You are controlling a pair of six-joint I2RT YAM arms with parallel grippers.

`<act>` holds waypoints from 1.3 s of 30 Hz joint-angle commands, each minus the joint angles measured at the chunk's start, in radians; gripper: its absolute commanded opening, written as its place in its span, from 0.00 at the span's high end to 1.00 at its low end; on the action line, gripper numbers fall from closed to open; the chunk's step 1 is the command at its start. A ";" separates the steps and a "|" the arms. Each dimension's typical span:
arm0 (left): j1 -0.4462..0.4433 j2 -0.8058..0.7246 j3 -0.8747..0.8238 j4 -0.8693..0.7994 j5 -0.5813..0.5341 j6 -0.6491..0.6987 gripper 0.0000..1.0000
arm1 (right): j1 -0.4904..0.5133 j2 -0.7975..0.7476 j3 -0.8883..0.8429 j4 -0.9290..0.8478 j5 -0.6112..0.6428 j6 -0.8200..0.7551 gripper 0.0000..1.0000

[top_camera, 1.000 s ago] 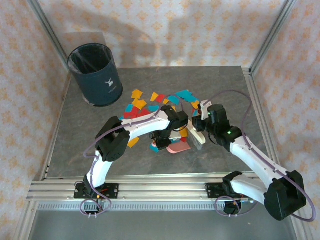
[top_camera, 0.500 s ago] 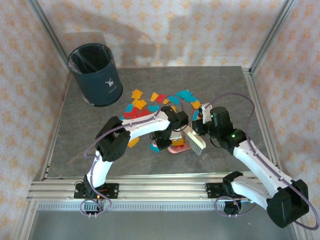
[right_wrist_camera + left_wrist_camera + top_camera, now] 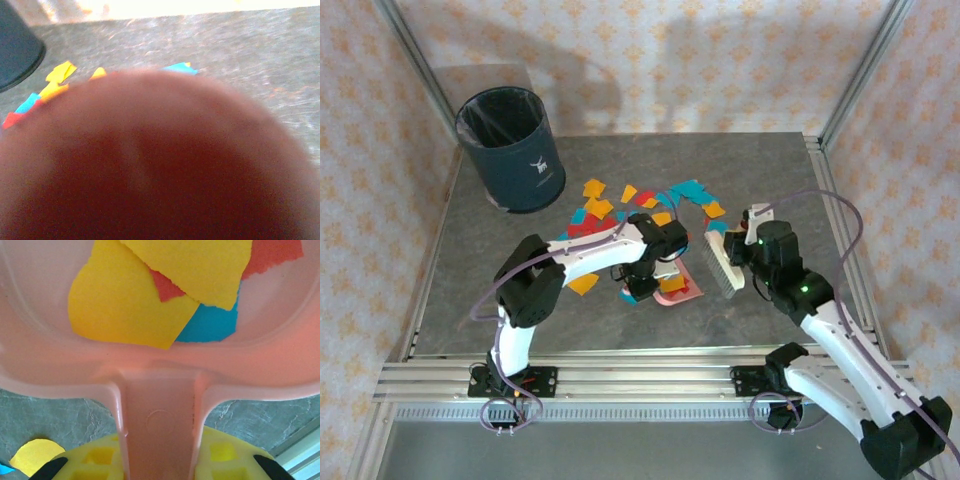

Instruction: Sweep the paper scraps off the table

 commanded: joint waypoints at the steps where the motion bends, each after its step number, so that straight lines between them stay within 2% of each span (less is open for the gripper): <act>1: 0.016 -0.094 -0.032 0.048 0.032 -0.013 1.00 | 0.006 -0.053 -0.015 0.011 0.191 0.051 1.00; 8: 0.060 -0.204 -0.075 0.119 0.083 -0.034 1.00 | 0.006 -0.079 -0.023 -0.018 0.293 0.061 1.00; 16: 0.152 -0.320 -0.099 0.205 0.185 -0.092 1.00 | 0.006 -0.054 -0.024 -0.017 0.291 0.046 1.00; 19: 0.200 -0.367 -0.094 0.237 0.192 -0.144 1.00 | 0.007 -0.044 -0.017 -0.017 0.277 0.041 1.00; 22: 0.275 -0.382 -0.046 0.224 0.243 -0.200 1.00 | 0.006 -0.027 -0.002 -0.025 0.265 0.039 1.00; 30: 0.437 -0.384 0.092 0.170 0.275 -0.247 1.00 | 0.008 0.001 0.021 -0.015 0.252 0.041 1.00; 36: 0.553 -0.359 0.239 0.127 0.225 -0.301 1.00 | 0.007 0.013 0.033 -0.013 0.246 0.052 1.00; 39: 0.615 -0.343 0.305 0.120 0.250 -0.326 1.00 | 0.007 0.018 0.033 -0.015 0.236 0.061 1.00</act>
